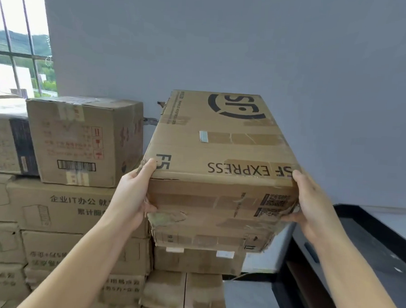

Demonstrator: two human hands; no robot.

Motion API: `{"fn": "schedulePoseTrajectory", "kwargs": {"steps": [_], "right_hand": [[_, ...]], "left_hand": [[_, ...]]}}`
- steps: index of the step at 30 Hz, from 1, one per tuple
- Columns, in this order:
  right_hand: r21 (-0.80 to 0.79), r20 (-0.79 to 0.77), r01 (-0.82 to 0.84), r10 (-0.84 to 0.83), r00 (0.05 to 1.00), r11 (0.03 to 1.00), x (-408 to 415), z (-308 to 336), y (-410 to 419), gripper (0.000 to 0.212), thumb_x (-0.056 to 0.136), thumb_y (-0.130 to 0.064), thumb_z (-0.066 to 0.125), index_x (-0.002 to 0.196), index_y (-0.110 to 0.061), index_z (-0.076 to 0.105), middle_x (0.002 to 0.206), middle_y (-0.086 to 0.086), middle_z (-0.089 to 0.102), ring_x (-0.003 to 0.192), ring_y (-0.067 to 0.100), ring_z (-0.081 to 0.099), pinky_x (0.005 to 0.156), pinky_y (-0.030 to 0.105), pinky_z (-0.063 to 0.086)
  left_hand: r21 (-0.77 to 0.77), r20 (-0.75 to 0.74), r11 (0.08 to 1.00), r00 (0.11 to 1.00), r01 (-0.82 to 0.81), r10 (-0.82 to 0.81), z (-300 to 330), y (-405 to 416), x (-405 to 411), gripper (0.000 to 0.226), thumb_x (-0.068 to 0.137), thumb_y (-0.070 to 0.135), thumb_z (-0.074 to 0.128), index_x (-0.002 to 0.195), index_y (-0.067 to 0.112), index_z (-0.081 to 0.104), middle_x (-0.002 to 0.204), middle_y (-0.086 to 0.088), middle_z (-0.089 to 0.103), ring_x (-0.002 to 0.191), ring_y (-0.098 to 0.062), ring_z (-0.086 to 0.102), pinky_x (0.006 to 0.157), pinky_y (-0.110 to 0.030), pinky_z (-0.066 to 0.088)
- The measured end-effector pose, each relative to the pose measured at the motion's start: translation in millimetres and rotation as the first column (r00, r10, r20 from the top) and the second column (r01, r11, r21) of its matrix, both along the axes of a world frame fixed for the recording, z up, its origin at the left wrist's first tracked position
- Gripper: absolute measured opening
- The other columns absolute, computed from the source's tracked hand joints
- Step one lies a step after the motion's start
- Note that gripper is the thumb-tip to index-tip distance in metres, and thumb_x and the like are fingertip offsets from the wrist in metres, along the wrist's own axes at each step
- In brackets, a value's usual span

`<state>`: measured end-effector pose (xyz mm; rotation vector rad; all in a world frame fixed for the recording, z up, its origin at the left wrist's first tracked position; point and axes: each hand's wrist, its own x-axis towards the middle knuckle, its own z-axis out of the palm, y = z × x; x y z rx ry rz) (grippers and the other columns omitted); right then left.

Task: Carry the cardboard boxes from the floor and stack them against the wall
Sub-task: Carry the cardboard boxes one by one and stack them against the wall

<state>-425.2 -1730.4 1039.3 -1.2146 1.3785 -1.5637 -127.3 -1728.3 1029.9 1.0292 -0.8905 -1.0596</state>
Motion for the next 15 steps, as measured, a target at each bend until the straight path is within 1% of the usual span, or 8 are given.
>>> {"fn": "schedulePoseTrajectory", "kwargs": {"steps": [2,3,5,6,9,12,13,15], "right_hand": [[0.000,0.004,0.014,-0.014,1.000,1.000,4.9,0.2,-43.4,0.031,0.099,-0.040,0.036,0.090,-0.048,0.065,0.078,-0.020,0.071,0.086,0.011,0.064,0.067,0.044,0.059],[0.009,0.012,0.018,-0.018,1.000,1.000,5.5,-0.2,-56.5,0.031,0.099,-0.040,0.036,0.090,-0.048,0.065,0.078,-0.019,0.071,0.087,0.011,0.063,0.070,0.047,0.058],[0.030,0.013,0.033,-0.034,0.999,0.999,9.3,-1.8,-94.8,0.030,0.099,-0.041,0.036,0.091,-0.048,0.064,0.083,-0.016,0.070,0.089,0.013,0.061,0.073,0.049,0.056],[0.042,0.012,0.045,-0.045,0.999,0.998,11.6,-2.6,-115.6,0.028,0.099,-0.041,0.036,0.094,-0.048,0.064,0.088,-0.014,0.069,0.090,0.013,0.060,0.073,0.050,0.055],[0.105,0.010,0.061,-0.063,0.998,0.993,22.1,-8.4,-170.8,0.026,0.099,-0.042,0.036,0.101,-0.044,0.062,0.101,-0.010,0.064,0.091,0.015,0.058,0.069,0.048,0.055],[0.192,0.016,0.061,-0.065,0.998,0.979,34.1,-24.1,-211.5,0.026,0.099,-0.043,0.035,0.109,-0.041,0.058,0.105,-0.011,0.059,0.091,0.014,0.055,0.070,0.053,0.057],[0.215,0.017,0.058,-0.063,0.998,0.975,36.7,-29.2,-222.1,0.026,0.099,-0.044,0.035,0.113,-0.040,0.056,0.107,-0.012,0.057,0.092,0.013,0.054,0.069,0.052,0.056],[0.229,0.018,0.035,-0.040,0.999,0.973,42.0,-34.8,-238.8,0.024,0.099,-0.045,0.037,0.117,-0.042,0.052,0.108,-0.016,0.055,0.092,0.009,0.051,0.068,0.049,0.054]], "left_hand": [[-0.003,-0.004,1.000,1.000,0.011,-0.011,-2.8,-45.2,4.7,0.024,0.092,0.039,0.056,0.094,0.018,0.068,0.073,0.012,0.073,0.059,-0.009,0.068,0.066,-0.045,0.048],[0.009,-0.004,1.000,1.000,0.013,-0.013,-4.5,-59.9,5.5,0.024,0.092,0.040,0.056,0.094,0.019,0.068,0.071,0.012,0.073,0.058,-0.011,0.067,0.067,-0.047,0.046],[0.040,-0.008,0.999,1.000,0.025,-0.025,-8.6,-99.3,10.2,0.024,0.091,0.043,0.057,0.093,0.022,0.068,0.073,0.011,0.073,0.066,-0.021,0.064,0.068,-0.050,0.046],[0.061,-0.010,0.997,0.999,0.035,-0.035,-10.0,-120.3,13.5,0.024,0.090,0.045,0.057,0.092,0.023,0.068,0.078,0.008,0.074,0.072,-0.022,0.063,0.070,-0.051,0.047],[0.140,-0.002,0.989,0.999,0.042,-0.042,-8.6,-178.9,24.0,0.021,0.090,0.046,0.057,0.092,0.027,0.067,0.090,0.007,0.069,0.081,-0.019,0.062,0.071,-0.049,0.050],[0.204,0.025,0.977,0.997,0.067,-0.073,-9.6,-224.4,34.2,0.019,0.092,0.045,0.055,0.094,0.029,0.065,0.093,0.010,0.065,0.082,-0.016,0.061,0.072,-0.049,0.049],[0.229,0.033,0.970,0.995,0.086,-0.096,-13.0,-236.2,37.4,0.020,0.093,0.045,0.053,0.097,0.028,0.064,0.097,0.011,0.063,0.084,-0.016,0.059,0.074,-0.052,0.049],[0.279,0.030,0.952,0.990,0.125,-0.139,-20.0,-253.2,44.4,0.030,0.094,0.044,0.051,0.114,0.023,0.060,0.108,0.008,0.060,0.094,-0.020,0.056,0.082,-0.064,0.043]]}}
